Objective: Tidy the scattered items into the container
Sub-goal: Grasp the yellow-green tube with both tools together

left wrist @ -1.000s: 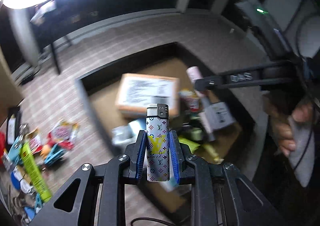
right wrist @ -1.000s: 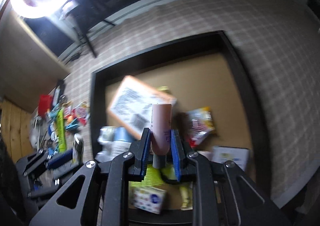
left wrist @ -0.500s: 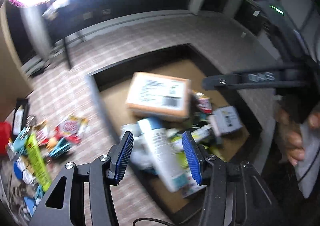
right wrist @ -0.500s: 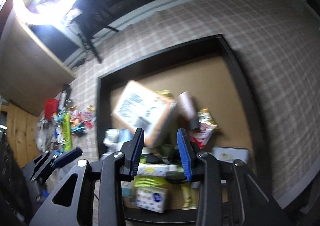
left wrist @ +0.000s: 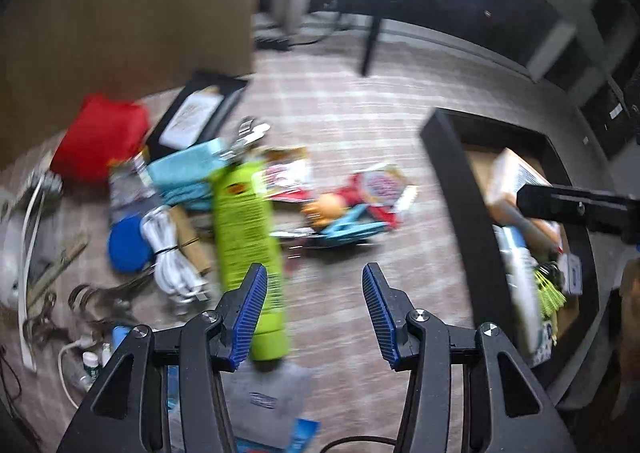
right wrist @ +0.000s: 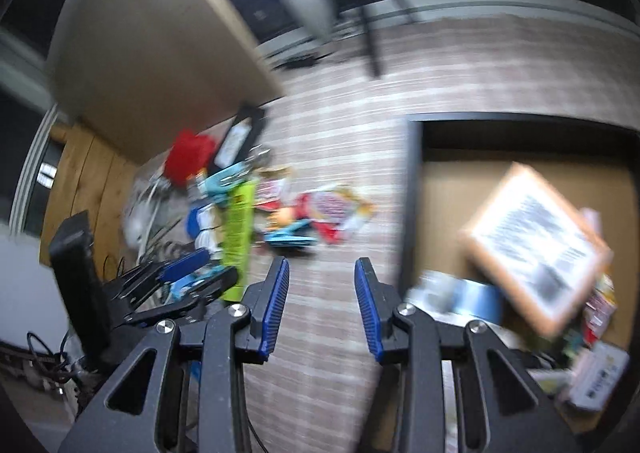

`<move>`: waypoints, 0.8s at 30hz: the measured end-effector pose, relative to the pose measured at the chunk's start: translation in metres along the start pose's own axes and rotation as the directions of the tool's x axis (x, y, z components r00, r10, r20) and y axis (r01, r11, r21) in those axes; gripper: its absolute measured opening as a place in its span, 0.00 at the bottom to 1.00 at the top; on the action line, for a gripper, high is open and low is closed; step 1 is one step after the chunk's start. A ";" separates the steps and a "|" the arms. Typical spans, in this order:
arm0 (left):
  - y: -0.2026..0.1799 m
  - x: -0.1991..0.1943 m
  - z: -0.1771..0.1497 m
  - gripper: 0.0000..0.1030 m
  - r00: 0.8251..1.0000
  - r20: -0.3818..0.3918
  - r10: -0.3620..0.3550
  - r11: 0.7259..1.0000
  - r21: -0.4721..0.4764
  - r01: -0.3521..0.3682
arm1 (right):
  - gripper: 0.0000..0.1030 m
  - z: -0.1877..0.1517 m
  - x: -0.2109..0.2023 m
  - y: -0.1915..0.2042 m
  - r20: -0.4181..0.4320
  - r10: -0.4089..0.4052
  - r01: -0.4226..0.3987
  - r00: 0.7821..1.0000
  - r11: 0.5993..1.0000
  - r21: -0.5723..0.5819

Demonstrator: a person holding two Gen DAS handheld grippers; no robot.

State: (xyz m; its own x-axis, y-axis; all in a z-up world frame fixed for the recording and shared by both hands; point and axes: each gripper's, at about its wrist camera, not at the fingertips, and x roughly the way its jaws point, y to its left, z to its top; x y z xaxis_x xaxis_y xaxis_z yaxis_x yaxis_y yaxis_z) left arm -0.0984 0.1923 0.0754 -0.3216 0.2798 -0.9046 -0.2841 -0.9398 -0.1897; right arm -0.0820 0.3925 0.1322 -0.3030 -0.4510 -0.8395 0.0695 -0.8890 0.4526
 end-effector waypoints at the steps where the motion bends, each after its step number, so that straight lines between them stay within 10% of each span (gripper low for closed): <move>1: 0.009 0.003 -0.001 0.44 1.000 -0.006 -0.006 1.000 -0.021 0.006 | 0.33 0.003 0.009 0.007 -0.013 0.016 -0.016 1.000 1.000 -0.007; 24: 0.039 0.051 -0.006 0.41 0.992 -0.064 -0.105 0.990 -0.101 0.098 | 0.28 0.033 0.167 0.068 -0.241 0.103 -0.098 0.965 0.995 0.033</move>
State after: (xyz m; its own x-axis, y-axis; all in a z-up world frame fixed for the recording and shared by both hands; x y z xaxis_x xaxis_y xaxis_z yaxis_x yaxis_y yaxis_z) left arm -0.1203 0.1689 0.0198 -0.2315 0.3636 -0.9023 -0.2220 -0.9228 -0.3148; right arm -0.1590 0.2592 0.0332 -0.0562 -0.5455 -0.8362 0.0676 -0.8377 0.5420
